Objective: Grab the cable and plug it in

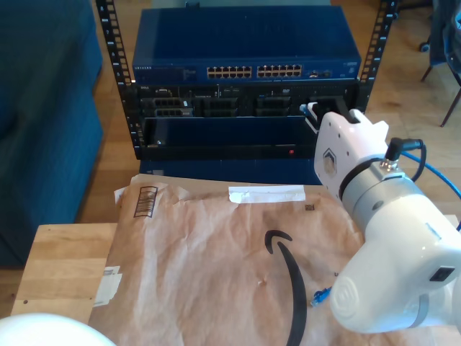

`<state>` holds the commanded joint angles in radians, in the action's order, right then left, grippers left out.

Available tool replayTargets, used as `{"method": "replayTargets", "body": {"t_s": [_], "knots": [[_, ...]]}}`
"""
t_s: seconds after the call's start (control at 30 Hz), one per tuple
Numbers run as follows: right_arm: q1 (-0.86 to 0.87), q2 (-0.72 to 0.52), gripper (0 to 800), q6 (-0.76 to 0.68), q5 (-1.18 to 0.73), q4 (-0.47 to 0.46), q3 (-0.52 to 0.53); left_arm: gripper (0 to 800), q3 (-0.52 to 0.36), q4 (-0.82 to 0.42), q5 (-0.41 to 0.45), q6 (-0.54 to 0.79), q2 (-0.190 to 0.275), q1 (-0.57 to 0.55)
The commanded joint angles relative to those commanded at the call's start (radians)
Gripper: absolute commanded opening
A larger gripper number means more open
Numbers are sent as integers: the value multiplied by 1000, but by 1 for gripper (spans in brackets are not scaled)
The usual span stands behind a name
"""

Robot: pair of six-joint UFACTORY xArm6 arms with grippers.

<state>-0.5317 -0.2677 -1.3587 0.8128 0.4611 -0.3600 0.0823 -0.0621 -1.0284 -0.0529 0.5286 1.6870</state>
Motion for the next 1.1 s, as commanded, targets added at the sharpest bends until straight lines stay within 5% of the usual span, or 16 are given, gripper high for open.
{"method": "replayTargets", "body": {"t_s": [0.33, 1.1], "knots": [[-64, 253, 0, -3, 348, -2, -78, 800, 0, 0, 0, 0, 0, 0], [3, 511, 0, 0, 477, 15, -308, 800, 0, 0, 0, 0, 0, 0]]}}
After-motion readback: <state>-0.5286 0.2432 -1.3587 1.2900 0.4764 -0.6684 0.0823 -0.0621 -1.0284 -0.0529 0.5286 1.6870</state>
